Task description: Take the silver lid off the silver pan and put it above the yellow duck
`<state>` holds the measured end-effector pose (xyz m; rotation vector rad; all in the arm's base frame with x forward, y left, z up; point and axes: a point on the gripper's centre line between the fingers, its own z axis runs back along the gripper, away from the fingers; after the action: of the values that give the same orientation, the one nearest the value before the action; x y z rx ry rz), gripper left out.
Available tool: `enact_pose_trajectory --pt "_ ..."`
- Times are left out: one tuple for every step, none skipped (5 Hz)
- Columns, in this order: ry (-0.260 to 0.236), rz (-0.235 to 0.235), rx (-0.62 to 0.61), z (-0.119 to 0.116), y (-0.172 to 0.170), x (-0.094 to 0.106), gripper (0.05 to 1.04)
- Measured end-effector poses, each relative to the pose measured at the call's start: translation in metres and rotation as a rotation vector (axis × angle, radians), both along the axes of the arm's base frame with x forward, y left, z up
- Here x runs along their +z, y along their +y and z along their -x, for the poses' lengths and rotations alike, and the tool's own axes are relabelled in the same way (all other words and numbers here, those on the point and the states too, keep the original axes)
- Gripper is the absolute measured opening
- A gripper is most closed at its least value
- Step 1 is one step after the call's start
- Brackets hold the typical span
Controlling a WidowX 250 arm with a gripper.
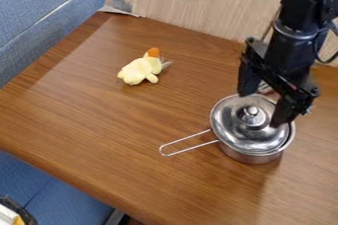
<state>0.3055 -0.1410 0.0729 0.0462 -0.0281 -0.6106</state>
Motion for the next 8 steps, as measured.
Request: enact_pose_trajectory --pt "0.042 -0.018 0.004 0.003 0.001 -0.011 0.954" --pt "0.054 -0.016 0.0 0.003 0.003 -0.012 0.676" --pt "0.051 -0.016 0.002 0.003 0.003 -0.013 0.38" --pt "0.048 -0.01 0.007 0.002 0.003 -0.013 0.288" --pt "0.051 -0.009 0.004 0.003 0.003 -0.013 0.288" --pt "0.052 -0.013 0.011 0.003 0.004 -0.013 0.288" --pt "0.052 -0.053 0.031 0.004 0.01 -0.01 0.288" --pt "-0.029 -0.04 0.102 -0.003 0.021 0.018 0.288"
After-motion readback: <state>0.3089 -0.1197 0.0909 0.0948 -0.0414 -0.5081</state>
